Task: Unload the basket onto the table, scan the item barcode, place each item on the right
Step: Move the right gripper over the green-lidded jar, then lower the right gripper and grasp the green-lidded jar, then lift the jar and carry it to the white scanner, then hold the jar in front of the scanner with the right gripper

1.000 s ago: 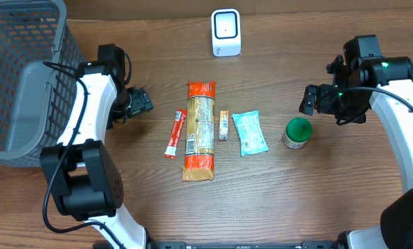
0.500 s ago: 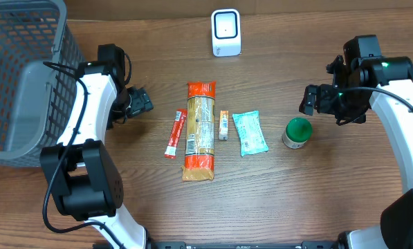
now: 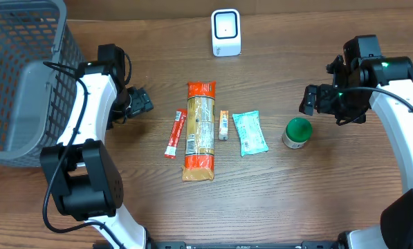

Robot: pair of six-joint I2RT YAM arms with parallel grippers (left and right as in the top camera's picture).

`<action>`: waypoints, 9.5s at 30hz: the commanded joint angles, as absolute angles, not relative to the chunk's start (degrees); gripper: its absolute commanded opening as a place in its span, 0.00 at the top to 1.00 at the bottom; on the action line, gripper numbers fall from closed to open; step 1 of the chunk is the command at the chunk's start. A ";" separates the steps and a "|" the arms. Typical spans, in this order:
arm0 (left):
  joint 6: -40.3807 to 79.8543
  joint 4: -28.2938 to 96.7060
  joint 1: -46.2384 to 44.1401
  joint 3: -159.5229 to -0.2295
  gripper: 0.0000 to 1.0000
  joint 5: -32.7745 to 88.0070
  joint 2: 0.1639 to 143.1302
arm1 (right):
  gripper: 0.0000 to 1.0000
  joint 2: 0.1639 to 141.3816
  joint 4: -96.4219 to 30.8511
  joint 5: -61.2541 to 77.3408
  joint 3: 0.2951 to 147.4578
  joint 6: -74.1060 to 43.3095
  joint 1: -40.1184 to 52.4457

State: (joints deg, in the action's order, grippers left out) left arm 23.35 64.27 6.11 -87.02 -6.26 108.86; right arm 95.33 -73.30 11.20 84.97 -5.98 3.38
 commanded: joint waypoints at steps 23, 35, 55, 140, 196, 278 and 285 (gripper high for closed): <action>21.82 64.18 6.35 -86.70 0.00 -6.57 107.90 | 0.00 95.33 -73.08 11.66 85.84 -5.96 3.25; 21.82 64.18 6.35 -86.70 0.00 -6.57 107.90 | 0.00 95.33 -65.45 12.16 85.84 -6.02 3.25; 21.82 64.18 6.37 -86.70 0.00 -6.57 107.90 | 0.00 95.33 -66.43 7.92 78.85 -15.29 8.75; 21.82 64.18 6.35 -86.70 0.00 -6.59 107.90 | 0.23 95.33 -41.19 -1.45 55.07 -15.00 14.52; 21.82 64.18 6.09 -86.70 0.00 -6.55 107.90 | 0.63 89.73 -65.01 4.29 78.63 -11.68 14.59; 21.82 64.18 6.09 -86.70 0.00 -6.55 107.90 | 0.81 144.97 13.13 -13.91 119.96 -8.71 25.71; 21.82 64.18 6.09 -86.70 0.00 -6.57 107.90 | 0.80 145.88 16.93 -13.91 119.96 -10.72 25.04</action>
